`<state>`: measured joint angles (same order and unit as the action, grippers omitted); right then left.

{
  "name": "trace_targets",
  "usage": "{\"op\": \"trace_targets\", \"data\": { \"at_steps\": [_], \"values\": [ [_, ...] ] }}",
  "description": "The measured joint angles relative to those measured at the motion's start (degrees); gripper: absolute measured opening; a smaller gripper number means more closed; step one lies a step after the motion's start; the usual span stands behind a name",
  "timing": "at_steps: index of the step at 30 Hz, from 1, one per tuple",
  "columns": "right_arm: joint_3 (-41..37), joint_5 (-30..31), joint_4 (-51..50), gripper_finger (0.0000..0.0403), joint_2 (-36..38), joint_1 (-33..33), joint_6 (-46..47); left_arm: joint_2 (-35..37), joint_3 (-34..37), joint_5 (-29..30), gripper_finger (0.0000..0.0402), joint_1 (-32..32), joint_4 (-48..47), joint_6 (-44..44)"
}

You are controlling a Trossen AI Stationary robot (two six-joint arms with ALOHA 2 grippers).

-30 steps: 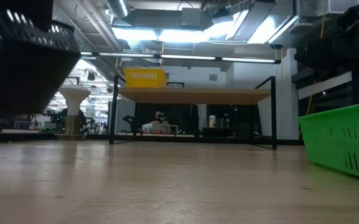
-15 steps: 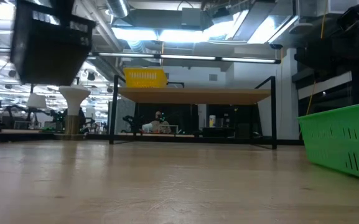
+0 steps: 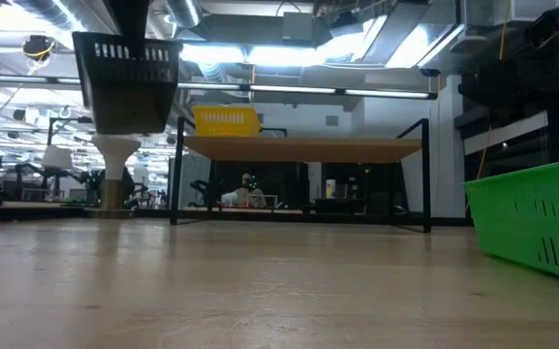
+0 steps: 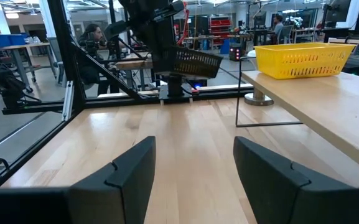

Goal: Pick & Place Office Desk Supplies
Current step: Put the black bin with crayon boxes on the shelf

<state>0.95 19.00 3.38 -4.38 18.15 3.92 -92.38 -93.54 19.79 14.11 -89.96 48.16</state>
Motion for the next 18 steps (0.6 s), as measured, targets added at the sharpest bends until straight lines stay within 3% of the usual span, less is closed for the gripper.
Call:
{"op": "trace_targets", "data": {
  "at_steps": [18],
  "values": [
    [0.0,0.0,0.0,0.0219,0.0,0.0,0.0,-0.4,0.0,-0.9,0.0003,3.7,1.2,-26.9]
  ]
}}
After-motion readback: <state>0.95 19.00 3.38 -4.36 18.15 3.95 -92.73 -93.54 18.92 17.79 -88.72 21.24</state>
